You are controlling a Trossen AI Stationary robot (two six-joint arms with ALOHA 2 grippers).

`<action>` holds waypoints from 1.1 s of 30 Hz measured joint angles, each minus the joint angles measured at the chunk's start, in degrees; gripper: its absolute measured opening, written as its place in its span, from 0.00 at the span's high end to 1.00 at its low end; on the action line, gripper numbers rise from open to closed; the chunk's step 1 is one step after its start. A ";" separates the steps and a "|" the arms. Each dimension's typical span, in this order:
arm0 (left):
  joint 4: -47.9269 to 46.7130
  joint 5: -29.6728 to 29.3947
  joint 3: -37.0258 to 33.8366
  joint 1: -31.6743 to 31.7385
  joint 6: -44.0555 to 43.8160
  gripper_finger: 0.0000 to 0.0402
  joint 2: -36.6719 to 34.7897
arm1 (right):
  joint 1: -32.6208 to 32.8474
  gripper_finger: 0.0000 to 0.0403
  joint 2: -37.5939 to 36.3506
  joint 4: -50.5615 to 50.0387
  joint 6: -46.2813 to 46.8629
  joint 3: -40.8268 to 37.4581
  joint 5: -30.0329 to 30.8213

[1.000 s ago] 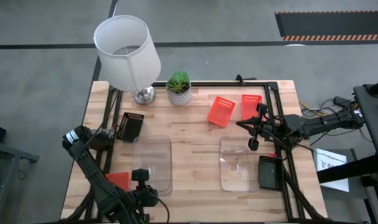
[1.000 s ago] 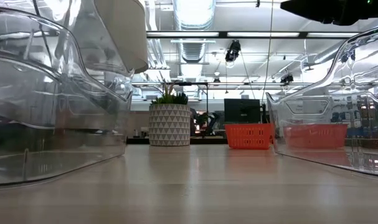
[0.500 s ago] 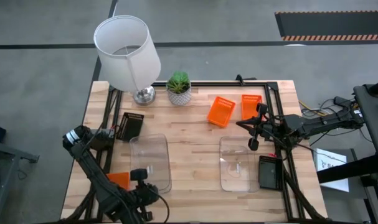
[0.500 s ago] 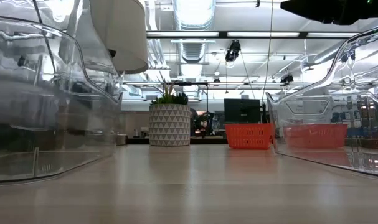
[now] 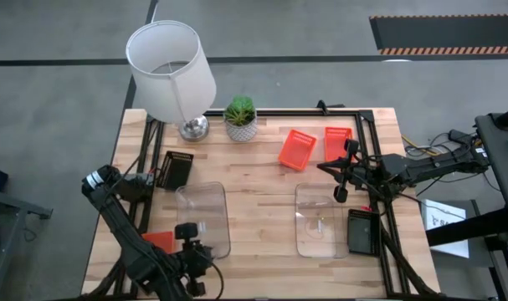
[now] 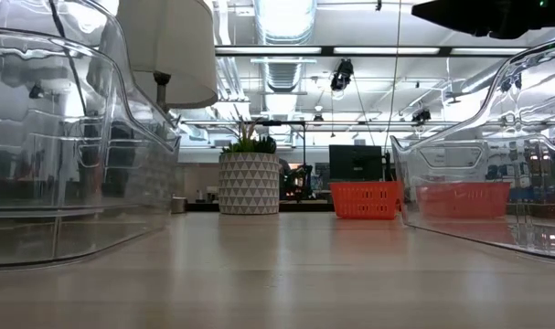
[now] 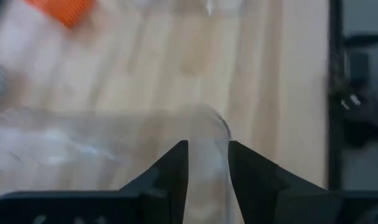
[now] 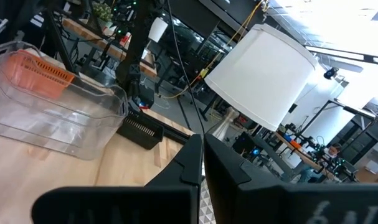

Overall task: Stack baskets by color
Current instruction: Stack the center transparent bin on the left transparent bin

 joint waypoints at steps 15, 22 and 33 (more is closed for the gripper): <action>20.82 -14.19 -18.53 2.34 17.47 0.99 -0.25 | 0.36 0.98 -0.01 0.19 1.90 0.00 -0.63; 21.49 -10.31 -28.07 5.41 6.88 1.00 -5.69 | 2.48 0.98 0.00 -0.79 5.35 0.02 -0.94; 20.79 -2.31 -35.65 6.44 3.55 1.00 -20.98 | 3.58 0.98 -0.02 -0.93 5.65 0.02 -1.07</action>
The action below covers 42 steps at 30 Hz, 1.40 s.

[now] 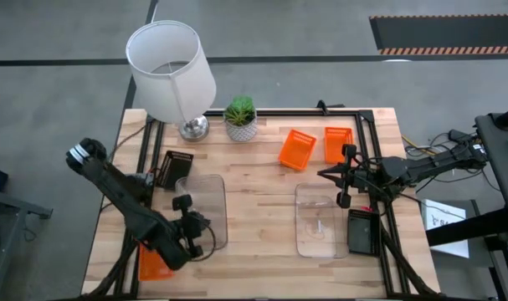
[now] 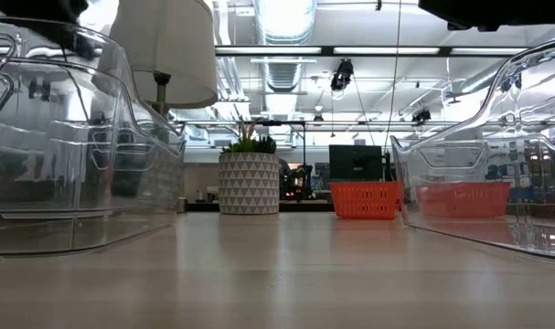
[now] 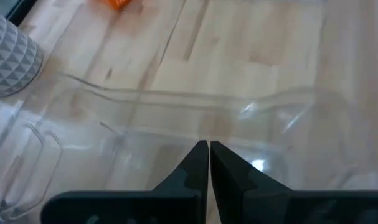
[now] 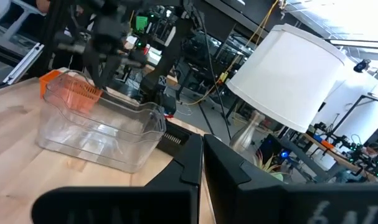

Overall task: Stack baskets by color
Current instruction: Stack the center transparent bin on the left transparent bin

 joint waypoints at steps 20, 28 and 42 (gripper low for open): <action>-31.71 15.30 0.13 16.45 -14.30 1.00 -17.16 | -0.04 0.98 0.02 -1.11 -3.68 0.02 1.77; -37.36 23.69 -1.06 20.81 -16.68 1.00 -17.16 | -0.04 0.98 0.01 -1.48 -3.45 0.02 7.10; -23.93 22.75 -10.30 22.19 -14.76 1.00 -16.44 | -0.04 0.98 0.01 -1.55 -3.63 0.02 7.27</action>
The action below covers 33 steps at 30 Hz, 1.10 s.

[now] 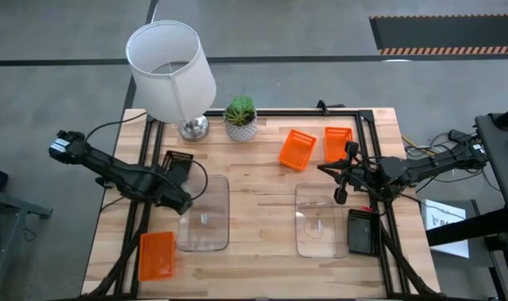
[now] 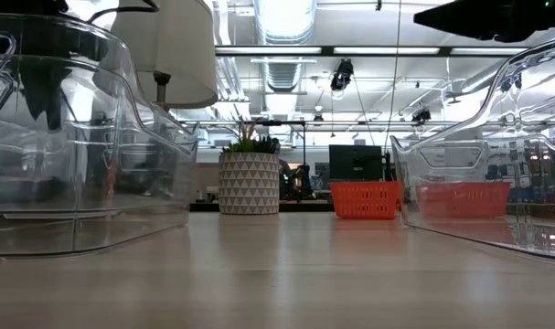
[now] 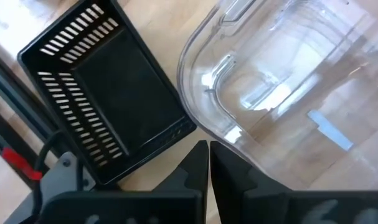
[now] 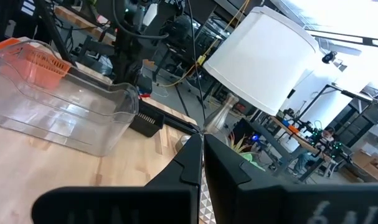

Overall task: Stack baskets by color
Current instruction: Stack the center transparent bin on the left transparent bin, then stack the left black bin on the right stacked black bins

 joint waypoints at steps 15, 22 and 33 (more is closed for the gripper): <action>-9.55 8.29 7.23 0.27 19.87 1.00 -0.76 | 0.00 0.98 -0.01 0.03 0.00 0.00 0.01; -10.37 10.49 4.15 3.56 34.20 1.00 -3.60 | 0.00 0.98 -0.01 -1.07 1.33 0.00 -0.02; -3.50 11.35 -6.55 4.39 36.12 0.74 -4.59 | 0.00 0.98 -0.01 -2.55 1.19 -0.01 -0.05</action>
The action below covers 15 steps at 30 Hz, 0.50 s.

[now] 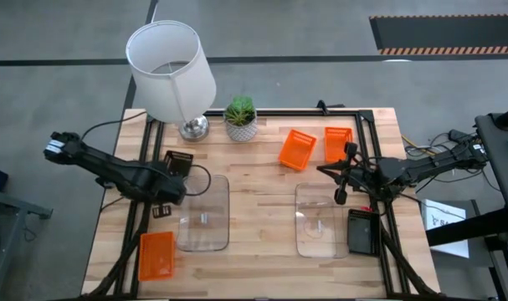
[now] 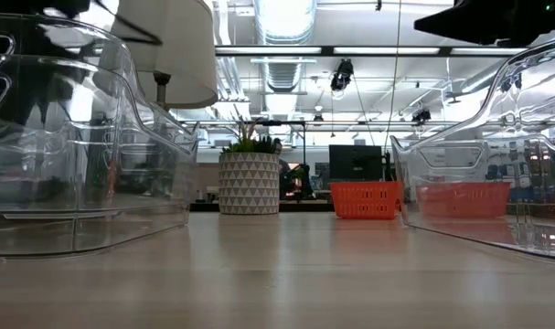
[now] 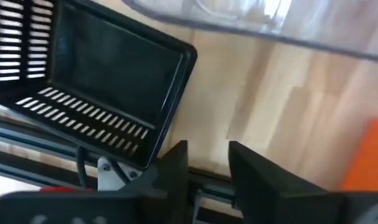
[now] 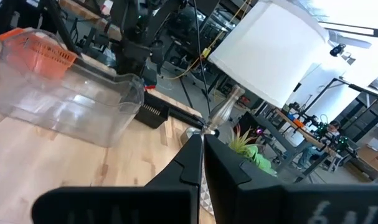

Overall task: Stack baskets by color
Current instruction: Stack the left black bin on the right stacked black bins

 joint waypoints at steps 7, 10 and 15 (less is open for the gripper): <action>4.36 -6.29 -2.15 0.18 3.70 0.65 3.06 | 0.00 0.98 0.02 -0.60 0.08 -0.01 -0.02; 8.55 -6.32 -2.70 0.52 4.32 0.65 4.39 | 0.00 0.98 0.01 -1.05 0.08 -0.01 -0.02; 8.70 -6.07 -3.59 0.59 4.08 0.65 7.07 | 0.00 0.98 0.00 -1.55 0.04 -0.01 -0.04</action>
